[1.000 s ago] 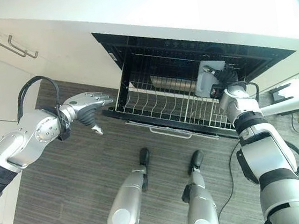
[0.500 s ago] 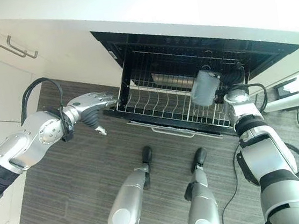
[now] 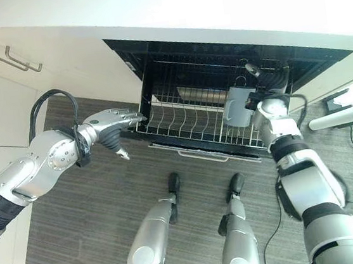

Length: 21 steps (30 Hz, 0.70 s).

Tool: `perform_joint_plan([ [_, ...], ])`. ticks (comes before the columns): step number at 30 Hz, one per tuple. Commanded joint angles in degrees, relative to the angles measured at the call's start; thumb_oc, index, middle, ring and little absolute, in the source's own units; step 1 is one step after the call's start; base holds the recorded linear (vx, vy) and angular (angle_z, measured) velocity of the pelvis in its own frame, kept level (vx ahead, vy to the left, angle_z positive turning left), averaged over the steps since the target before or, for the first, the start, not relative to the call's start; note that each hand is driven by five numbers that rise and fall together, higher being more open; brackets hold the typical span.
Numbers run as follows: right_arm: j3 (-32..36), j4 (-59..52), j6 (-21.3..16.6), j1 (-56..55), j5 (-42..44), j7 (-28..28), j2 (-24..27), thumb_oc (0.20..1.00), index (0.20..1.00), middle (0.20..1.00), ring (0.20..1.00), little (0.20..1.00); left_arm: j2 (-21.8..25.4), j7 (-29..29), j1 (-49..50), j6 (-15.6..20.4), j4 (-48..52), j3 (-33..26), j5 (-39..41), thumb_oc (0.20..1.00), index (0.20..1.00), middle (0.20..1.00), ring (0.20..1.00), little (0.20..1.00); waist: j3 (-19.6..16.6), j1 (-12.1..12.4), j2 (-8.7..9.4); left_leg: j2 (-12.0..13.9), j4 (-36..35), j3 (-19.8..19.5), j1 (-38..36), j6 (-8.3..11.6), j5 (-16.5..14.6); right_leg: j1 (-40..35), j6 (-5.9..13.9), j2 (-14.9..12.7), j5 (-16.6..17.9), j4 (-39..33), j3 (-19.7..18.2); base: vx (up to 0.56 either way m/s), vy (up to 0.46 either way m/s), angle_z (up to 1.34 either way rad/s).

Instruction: Place the dishes in the dishwasher.

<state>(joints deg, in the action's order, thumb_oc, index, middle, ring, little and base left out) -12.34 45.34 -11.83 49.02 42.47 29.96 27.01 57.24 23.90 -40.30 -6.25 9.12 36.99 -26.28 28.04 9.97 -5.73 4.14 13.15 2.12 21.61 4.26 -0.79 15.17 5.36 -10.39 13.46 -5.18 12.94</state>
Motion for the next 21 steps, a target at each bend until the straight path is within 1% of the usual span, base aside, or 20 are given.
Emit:
perform_joint_plan([
  [1, 1.9, -6.7, -11.4, -1.2, 2.9, 2.6, 0.9, 1.000, 1.000, 1.000, 1.000, 1.000, 1.3, -2.5, 2.7, -0.8, 3.6, -3.1, -2.6, 1.000, 1.000, 1.000, 1.000, 1.000, -1.7, -0.4, -0.19, 2.7, -1.0, 1.0, 5.7, 3.04, 5.5, -14.9, 6.20, -6.3, -10.2, 1.5, 0.1, 0.01, 0.041, -0.05],
  [3, 2.6, -14.4, -13.1, -6.5, 2.2, 3.6, -1.7, 1.000, 1.000, 1.000, 1.000, 1.000, 0.9, -3.6, 5.7, -1.7, 3.7, -4.4, -3.2, 1.000, 1.000, 1.000, 1.000, 1.000, -2.4, -1.3, 0.23, 3.0, -1.2, 1.5, 4.4, 2.98, 5.2, -15.2, 6.18, -6.2, -10.3, 1.7, -0.3, 0.03, 0.057, -0.07],
  [7, 2.4, -26.2, -15.0, -14.8, -0.5, 5.5, -5.3, 1.000, 1.000, 1.000, 1.000, 1.000, -0.8, -6.2, 11.2, -3.0, 3.6, -6.7, -4.9, 1.000, 1.000, 1.000, 1.000, 1.000, -3.7, -2.5, 1.10, 3.6, -1.7, 2.4, 2.3, 2.88, 4.9, -16.4, 6.08, -6.1, -10.5, 1.6, -0.9, 0.04, 0.034, -0.15],
  [9, 1.4, -33.1, -14.3, -20.1, -4.4, 6.6, -7.0, 1.000, 1.000, 1.000, 1.000, 1.000, -1.9, -8.1, 14.5, -3.8, 3.3, -8.4, -5.5, 1.000, 1.000, 1.000, 1.000, 1.000, -4.8, -3.3, 1.81, 4.0, -2.1, 2.7, 0.8, 2.86, 4.8, -17.2, 5.98, -5.8, -10.6, 1.5, -1.2, 0.07, 0.014, -0.07],
  [12, -0.1, -42.4, -12.2, -28.2, -11.3, 5.3, -6.6, 1.000, 1.000, 1.000, 1.000, 1.000, -3.5, -10.6, 20.7, -4.4, 3.6, -11.8, -5.9, 1.000, 1.000, 1.000, 1.000, 1.000, -7.1, -4.4, 2.93, 4.6, -2.5, 3.3, -1.3, 2.84, 4.6, -18.0, 6.15, -5.4, -10.6, 1.3, -1.8, 0.11, 0.027, -0.13],
  [14, -1.2, -49.4, -11.5, -33.8, -13.9, 2.9, -4.0, 1.000, 1.000, 1.000, 1.000, 1.000, -6.1, -13.9, 26.3, -5.1, 3.8, -14.8, -6.6, 1.000, 1.000, 1.000, 1.000, 1.000, -9.1, -5.6, 3.79, 5.2, -3.3, 4.1, -3.3, 2.86, 4.5, -18.2, 6.18, -4.9, -10.8, 1.2, -2.7, 0.11, 0.060, -0.19],
  [16, -1.8, -52.3, -10.7, -36.0, -15.7, 1.7, -2.6, 1.000, 1.000, 1.000, 1.000, 1.000, -7.1, -14.5, 28.6, -6.1, 3.6, -15.6, -6.9, 1.000, 1.000, 1.000, 1.000, 1.000, -10.1, -6.1, 4.20, 5.6, -3.8, 4.7, -4.6, 2.93, 4.5, -18.7, 6.26, -4.6, -11.3, 1.3, -3.0, 0.07, 0.043, -0.24],
  [17, -2.2, -53.9, -8.5, -36.8, -18.4, 0.1, -1.7, 1.000, 1.000, 1.000, 1.000, 1.000, -7.6, -15.1, 29.7, -7.0, 3.2, -16.0, -6.0, 1.000, 1.000, 1.000, 1.000, 1.000, -10.7, -6.5, 4.48, 5.8, -4.1, 5.0, -5.5, 3.02, 4.4, -19.1, 6.35, -4.5, -11.6, 1.4, -3.3, 0.07, 0.043, -0.30],
  [18, -2.3, -56.6, -5.8, -37.0, -20.6, -1.1, 0.4, 1.000, 1.000, 1.000, 1.000, 1.000, -7.7, -16.3, 30.5, -7.1, 2.9, -16.7, -4.4, 1.000, 1.000, 1.000, 1.000, 1.000, -11.4, -6.7, 4.95, 6.1, -4.3, 5.3, -6.4, 3.04, 4.3, -19.5, 6.48, -4.3, -12.0, 1.5, -3.4, 0.09, 0.050, -0.17],
  [19, -1.8, -60.2, -3.3, -38.9, -18.0, -6.5, 3.4, 1.000, 1.000, 1.000, 1.000, 1.000, -8.3, -19.3, 32.7, -6.7, 2.3, -18.7, 0.8, 1.000, 1.000, 1.000, 1.000, 1.000, -12.6, -7.2, 5.75, 6.6, -4.6, 5.9, -8.0, 3.14, 4.1, -20.3, 6.61, -3.9, -12.3, 1.6, -3.6, 0.08, 0.055, -0.01],
  [20, -1.0, -61.8, -2.5, -41.3, -12.0, -13.2, 4.5, 1.000, 1.000, 1.000, 1.000, 1.000, -10.2, -22.4, 35.2, -5.1, 0.9, -20.5, 8.5, 1.000, 1.000, 1.000, 1.000, 1.000, -13.8, -7.6, 6.61, 6.9, -5.4, 6.5, -9.8, 3.14, 4.2, -20.9, 6.58, -3.5, -12.4, 1.5, -3.9, 0.06, 0.043, -0.04],
  [21, -0.5, -61.7, -2.5, -42.3, -10.5, -15.6, 4.5, 1.000, 1.000, 1.000, 1.000, 1.000, -11.7, -24.0, 36.2, -4.4, 0.1, -21.2, 15.3, 1.000, 1.000, 1.000, 1.000, 1.000, -14.3, -7.7, 6.94, 7.1, -5.8, 6.8, -10.6, 3.10, 4.2, -21.2, 6.52, -3.4, -12.4, 1.5, -3.8, 0.05, 0.036, -0.07],
])
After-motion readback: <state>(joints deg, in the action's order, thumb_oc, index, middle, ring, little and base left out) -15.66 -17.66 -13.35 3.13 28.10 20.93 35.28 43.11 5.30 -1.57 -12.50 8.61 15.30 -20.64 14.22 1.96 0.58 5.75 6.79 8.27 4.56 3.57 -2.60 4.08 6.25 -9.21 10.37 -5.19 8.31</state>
